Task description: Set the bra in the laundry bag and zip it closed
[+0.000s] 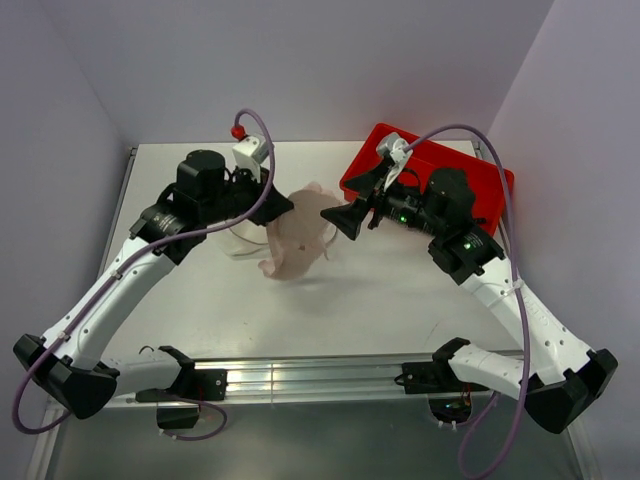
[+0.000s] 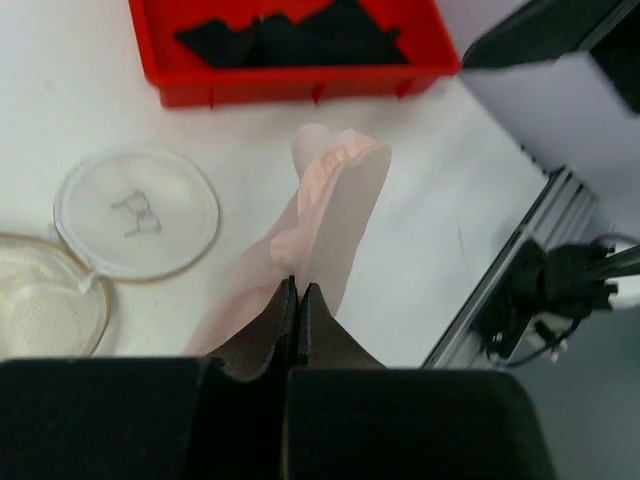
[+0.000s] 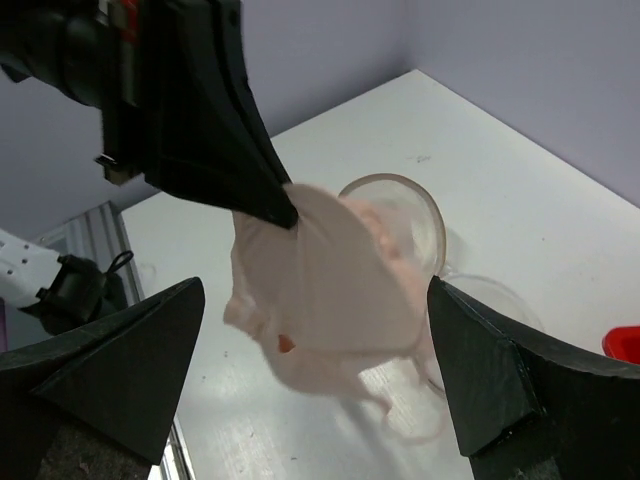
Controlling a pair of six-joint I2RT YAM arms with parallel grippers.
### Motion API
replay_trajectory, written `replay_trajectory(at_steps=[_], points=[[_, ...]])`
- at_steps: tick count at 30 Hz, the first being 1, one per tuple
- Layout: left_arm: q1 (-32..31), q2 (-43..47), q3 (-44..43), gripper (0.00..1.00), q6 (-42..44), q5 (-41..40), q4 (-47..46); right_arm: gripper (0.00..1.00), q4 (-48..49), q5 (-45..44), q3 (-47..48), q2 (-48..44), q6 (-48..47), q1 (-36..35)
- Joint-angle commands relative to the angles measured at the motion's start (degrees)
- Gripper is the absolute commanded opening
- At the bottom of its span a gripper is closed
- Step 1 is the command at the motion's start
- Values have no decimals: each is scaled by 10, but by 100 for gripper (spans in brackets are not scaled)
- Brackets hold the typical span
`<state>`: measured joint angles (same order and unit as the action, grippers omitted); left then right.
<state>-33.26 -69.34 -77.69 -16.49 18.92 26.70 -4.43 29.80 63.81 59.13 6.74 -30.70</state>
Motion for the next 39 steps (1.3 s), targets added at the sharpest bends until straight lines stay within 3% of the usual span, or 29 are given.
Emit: replay_trajectory(at_steps=[1,10,18,26,27,29,30,32,33,35,36,38,39], points=[[-5,-3,-19,0,61,33,69,100,6,53,39,6,-37,3],[-8,19,-16,0,61,101,43,99,16,175,33,61,-23,2],[-10,42,-10,0,62,139,35,86,60,191,14,63,-2,1],[-9,61,-2,0,53,154,22,81,78,203,2,80,24,2],[-9,62,0,0,51,154,20,61,81,205,2,81,28,2],[-10,67,4,0,49,154,16,34,105,209,0,77,50,2],[-9,68,7,1,46,150,14,12,115,206,-3,75,59,2],[-9,79,17,17,36,134,3,0,130,195,-1,68,74,2],[-9,85,24,37,30,126,-3,0,130,189,6,67,76,3],[-10,117,56,62,19,110,-36,0,128,174,15,66,77,5],[-9,130,67,84,8,91,-45,0,127,168,25,65,78,6],[-10,167,100,98,-6,72,-67,0,126,165,34,67,82,10],[-9,180,113,99,-10,58,-75,0,128,165,44,67,85,13]])
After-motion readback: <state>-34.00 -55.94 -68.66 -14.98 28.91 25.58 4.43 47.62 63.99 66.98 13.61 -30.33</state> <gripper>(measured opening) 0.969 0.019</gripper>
